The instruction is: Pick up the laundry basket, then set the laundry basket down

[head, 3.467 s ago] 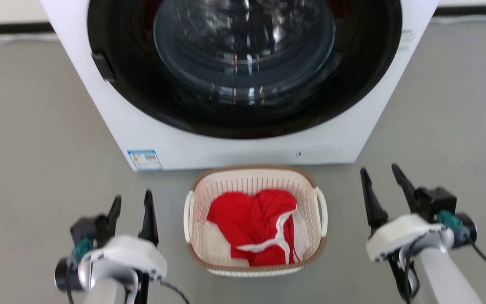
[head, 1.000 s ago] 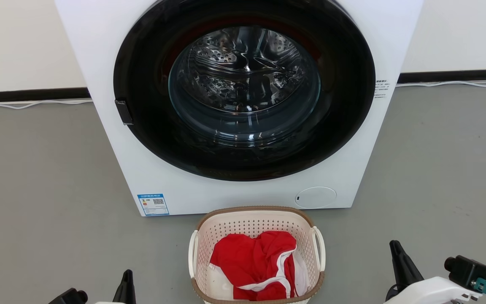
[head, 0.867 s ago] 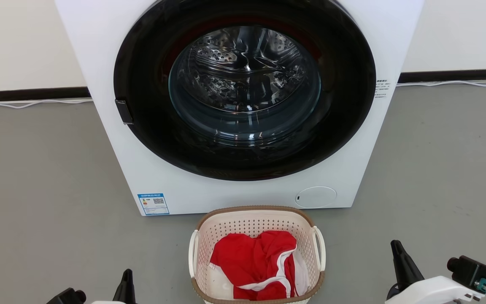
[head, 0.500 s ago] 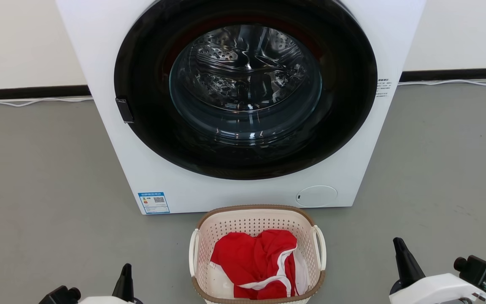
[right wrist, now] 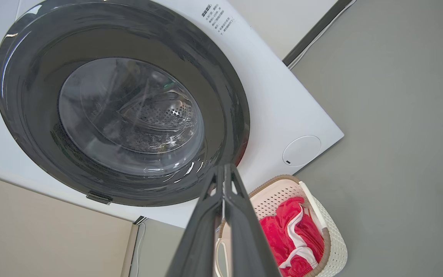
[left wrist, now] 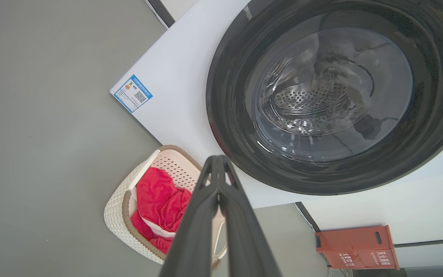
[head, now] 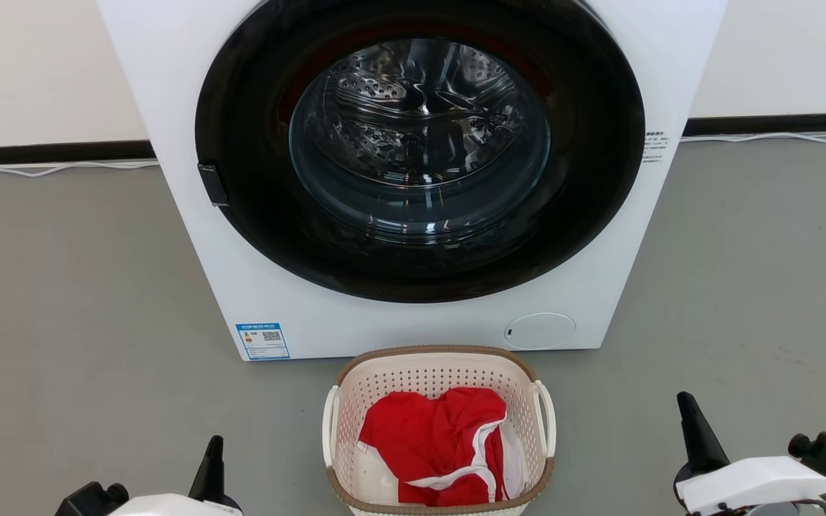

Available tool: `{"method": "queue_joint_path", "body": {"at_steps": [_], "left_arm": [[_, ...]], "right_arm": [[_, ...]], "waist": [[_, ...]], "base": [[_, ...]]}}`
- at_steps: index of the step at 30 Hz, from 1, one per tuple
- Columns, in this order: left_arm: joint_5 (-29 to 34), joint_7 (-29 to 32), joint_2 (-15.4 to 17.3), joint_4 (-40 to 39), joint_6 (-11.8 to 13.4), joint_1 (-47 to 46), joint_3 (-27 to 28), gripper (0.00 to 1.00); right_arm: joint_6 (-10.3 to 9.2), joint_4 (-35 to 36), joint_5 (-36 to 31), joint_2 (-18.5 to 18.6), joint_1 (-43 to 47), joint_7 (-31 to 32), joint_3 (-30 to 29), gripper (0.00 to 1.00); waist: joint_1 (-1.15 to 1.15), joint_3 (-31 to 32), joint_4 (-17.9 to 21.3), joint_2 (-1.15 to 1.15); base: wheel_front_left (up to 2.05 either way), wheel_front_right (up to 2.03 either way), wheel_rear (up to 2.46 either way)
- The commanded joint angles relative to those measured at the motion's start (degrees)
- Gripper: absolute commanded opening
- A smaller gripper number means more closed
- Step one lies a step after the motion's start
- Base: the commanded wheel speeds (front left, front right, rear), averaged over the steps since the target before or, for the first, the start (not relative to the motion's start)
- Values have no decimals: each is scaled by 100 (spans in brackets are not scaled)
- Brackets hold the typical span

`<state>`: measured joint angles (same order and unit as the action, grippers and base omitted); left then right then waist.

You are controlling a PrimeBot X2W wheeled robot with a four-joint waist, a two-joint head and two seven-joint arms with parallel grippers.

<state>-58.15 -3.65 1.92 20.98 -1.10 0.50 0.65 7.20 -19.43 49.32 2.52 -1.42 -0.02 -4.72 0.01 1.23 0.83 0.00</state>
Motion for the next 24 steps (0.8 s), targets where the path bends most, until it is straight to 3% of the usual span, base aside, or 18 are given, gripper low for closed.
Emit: {"method": "queue_joint_path", "body": {"at_steps": [1,24], "left_arm": [[-137,34,59,-186,-67,-335,122,0],[-1424,422,73,-385,-293,-467,306,0]], "right_arm": [[20,186,166,26,-277,45,48,0],[23,326,1791,30,-355,283,-41,0]], "waist": [[-1,-2,-2,0],[-1,-57,-34,0]], "base": [[0,0,0],[0,0,0]]}}
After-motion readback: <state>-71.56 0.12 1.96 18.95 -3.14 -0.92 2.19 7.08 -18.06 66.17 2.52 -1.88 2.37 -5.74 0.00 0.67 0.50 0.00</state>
